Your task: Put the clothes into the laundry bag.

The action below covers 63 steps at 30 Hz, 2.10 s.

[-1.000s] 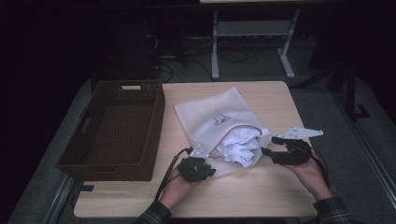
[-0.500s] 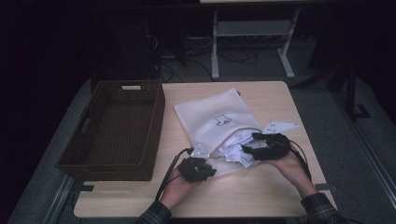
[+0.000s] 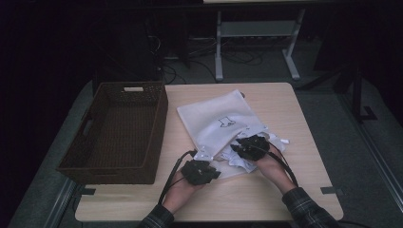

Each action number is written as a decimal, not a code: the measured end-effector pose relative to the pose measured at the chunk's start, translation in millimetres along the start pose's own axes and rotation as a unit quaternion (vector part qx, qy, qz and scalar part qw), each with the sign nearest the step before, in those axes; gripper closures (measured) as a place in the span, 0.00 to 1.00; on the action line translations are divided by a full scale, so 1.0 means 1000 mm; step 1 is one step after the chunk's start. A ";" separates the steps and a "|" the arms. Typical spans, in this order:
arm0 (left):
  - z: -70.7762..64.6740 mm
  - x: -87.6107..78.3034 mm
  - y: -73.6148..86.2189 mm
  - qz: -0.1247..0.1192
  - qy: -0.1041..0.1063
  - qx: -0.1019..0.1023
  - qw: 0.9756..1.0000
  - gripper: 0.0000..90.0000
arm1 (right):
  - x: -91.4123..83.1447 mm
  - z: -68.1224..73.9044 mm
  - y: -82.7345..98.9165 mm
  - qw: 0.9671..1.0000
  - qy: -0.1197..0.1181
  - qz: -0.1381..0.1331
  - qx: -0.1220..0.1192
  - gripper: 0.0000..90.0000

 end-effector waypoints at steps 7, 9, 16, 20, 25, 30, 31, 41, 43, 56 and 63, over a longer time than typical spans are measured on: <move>-0.003 0.003 0.000 0.002 0.004 0.004 1.000 0.94 | -0.007 -0.010 -0.017 0.998 0.001 -0.044 0.032 0.94; -0.005 0.004 0.000 0.003 0.007 0.005 1.000 0.95 | -0.006 -0.013 -0.022 0.998 0.001 -0.050 0.039 0.94; -0.007 0.005 0.001 0.011 0.016 0.008 1.000 0.95 | 0.012 -0.020 -0.035 0.996 0.006 -0.066 0.057 0.94; -0.007 0.005 0.002 0.015 0.018 0.010 1.000 0.95 | 0.025 -0.025 -0.041 0.995 0.013 -0.071 0.062 0.94; -0.007 0.006 0.002 0.018 0.019 0.010 1.000 0.95 | 0.041 -0.029 -0.047 0.994 0.022 -0.076 0.075 0.94; -0.006 0.005 0.003 0.019 0.018 0.010 1.000 0.95 | 0.056 -0.032 -0.047 0.995 0.034 -0.066 0.064 0.94; -0.006 0.006 0.003 0.020 0.018 0.009 1.000 0.95 | 0.059 -0.033 -0.046 0.995 0.035 -0.065 0.063 0.94; -0.005 0.006 0.004 0.018 0.015 0.008 1.000 0.95 | 0.051 -0.033 -0.037 0.996 0.001 -0.058 0.064 0.78; -0.005 0.007 0.004 0.019 0.015 0.007 1.000 0.95 | 0.042 -0.032 -0.034 0.996 -0.009 -0.059 0.060 0.71; -0.005 0.007 0.004 0.020 0.012 0.011 1.000 0.95 | -0.017 -0.028 0.007 0.994 -0.051 -0.066 0.066 0.53; -0.004 0.007 0.004 0.020 0.014 0.011 1.000 0.94 | -0.038 -0.013 0.040 0.993 -0.075 -0.044 0.078 0.49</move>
Point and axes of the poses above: each handheld gripper's, and its own axes: x roughly forward along the jaws, y roughly out of its underside, z roughly to its left, the point moved 7 cm from there along x, roughly forward along the jaws, and after that the axes turned 8 degrees about -x, right-handed, at the moved point
